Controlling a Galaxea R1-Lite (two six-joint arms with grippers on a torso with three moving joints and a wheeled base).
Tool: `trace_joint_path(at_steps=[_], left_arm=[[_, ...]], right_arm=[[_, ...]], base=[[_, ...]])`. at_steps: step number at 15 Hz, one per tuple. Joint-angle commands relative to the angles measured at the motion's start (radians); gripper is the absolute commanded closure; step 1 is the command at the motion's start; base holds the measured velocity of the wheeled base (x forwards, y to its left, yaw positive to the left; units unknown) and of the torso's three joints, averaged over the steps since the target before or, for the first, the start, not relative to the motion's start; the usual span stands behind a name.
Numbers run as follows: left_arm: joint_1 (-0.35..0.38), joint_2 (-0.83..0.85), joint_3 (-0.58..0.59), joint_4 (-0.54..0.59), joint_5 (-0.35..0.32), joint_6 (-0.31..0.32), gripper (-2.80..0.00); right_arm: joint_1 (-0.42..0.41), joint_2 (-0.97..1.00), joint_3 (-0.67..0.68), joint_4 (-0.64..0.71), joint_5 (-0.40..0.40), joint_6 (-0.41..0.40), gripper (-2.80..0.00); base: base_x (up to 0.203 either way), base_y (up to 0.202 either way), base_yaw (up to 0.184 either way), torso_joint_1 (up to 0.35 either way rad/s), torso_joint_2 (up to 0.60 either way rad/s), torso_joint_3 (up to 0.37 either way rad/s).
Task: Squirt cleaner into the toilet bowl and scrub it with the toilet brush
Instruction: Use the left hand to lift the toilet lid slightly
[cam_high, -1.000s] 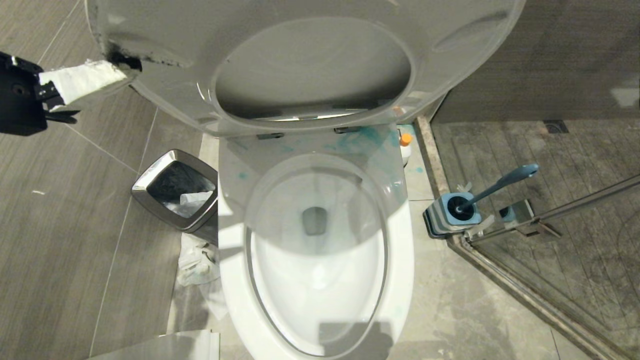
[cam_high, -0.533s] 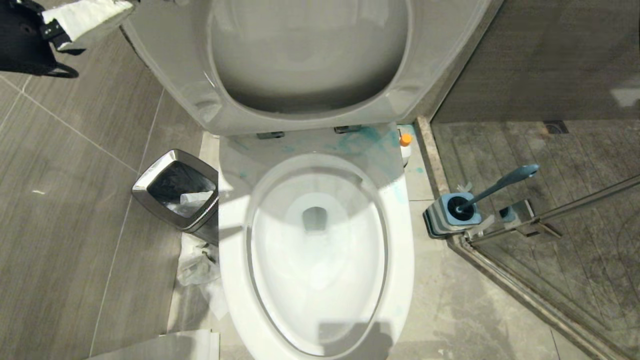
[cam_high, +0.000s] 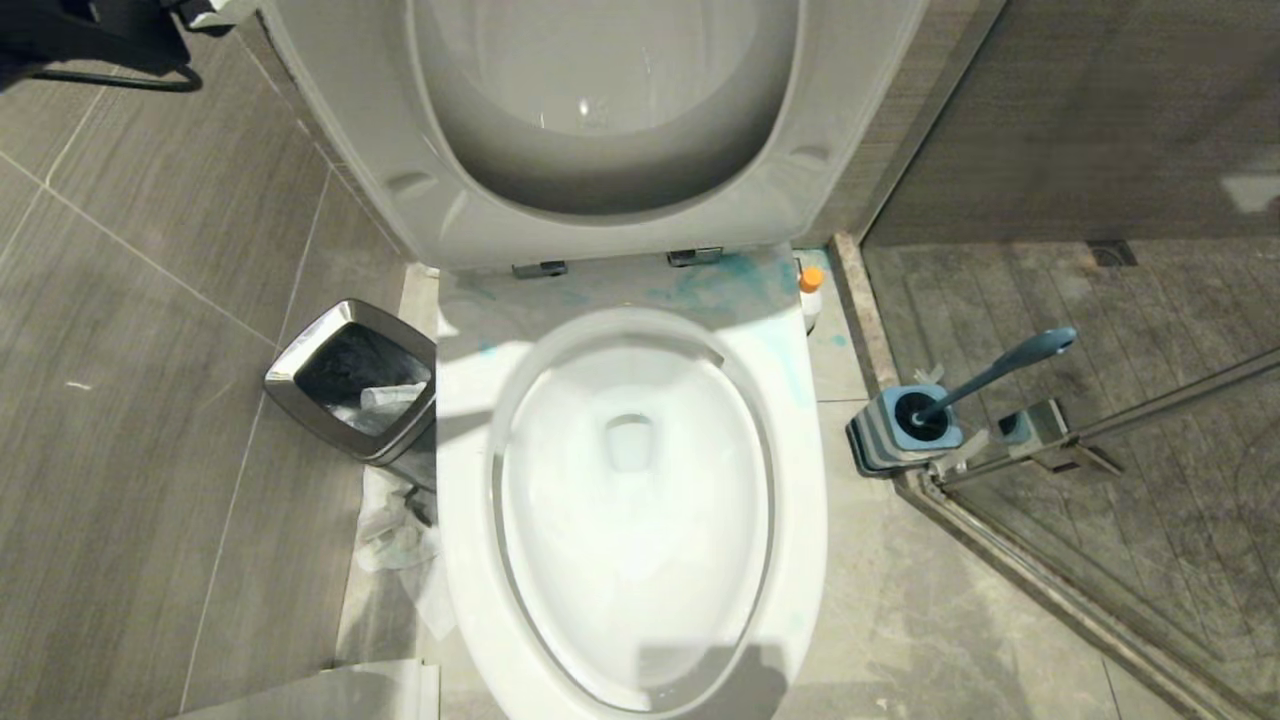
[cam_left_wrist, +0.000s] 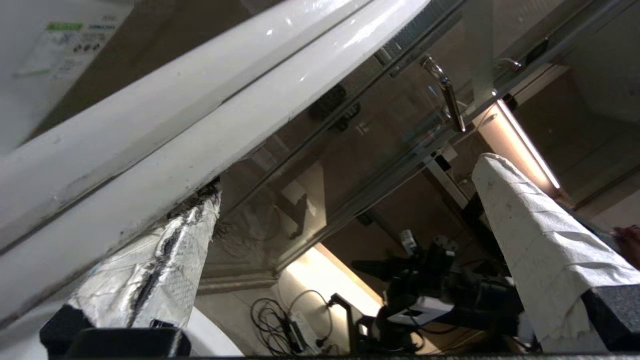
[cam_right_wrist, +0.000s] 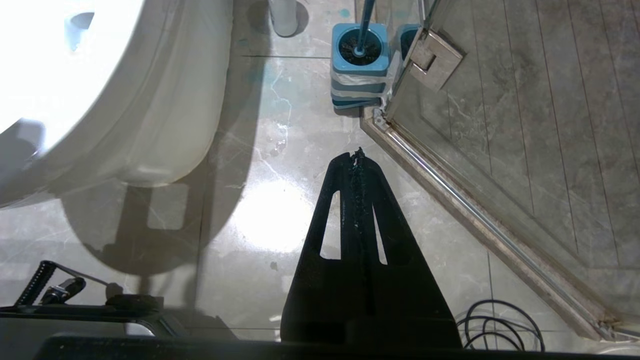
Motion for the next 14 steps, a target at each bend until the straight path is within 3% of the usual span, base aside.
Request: trace_joint_path(at_steps=[1, 9, 12, 14], left_arm=[[-0.001, 0.092, -0.065, -0.003, 0.021, 0.022, -2.8], [0.0, 0.266, -0.225, -0.003, 0.108, 0.103, -2.8], [0.0, 0.315, -0.263, -0.001, 0.12, 0.181, -2.8], [0.0, 0.329, -0.274, -0.001, 0.124, 0.188, -2.8]], right_arm=[[0.0, 0.001, 0.0, 0.0, 0.0, 0.0, 0.0], [0.0, 0.001, 0.0, 0.0, 0.0, 0.0, 0.0], [0.0, 0.001, 0.0, 0.0, 0.0, 0.001, 0.0], [0.0, 0.001, 0.0, 0.0, 0.0, 0.0, 0.0]], base=[[0.0, 0.0, 0.0, 0.0, 0.0, 0.0], [0.0, 0.0, 0.0, 0.0, 0.0, 0.0], [0.0, 0.0, 0.0, 0.0, 0.0, 0.0], [0.0, 0.0, 0.0, 0.0, 0.0, 0.0]])
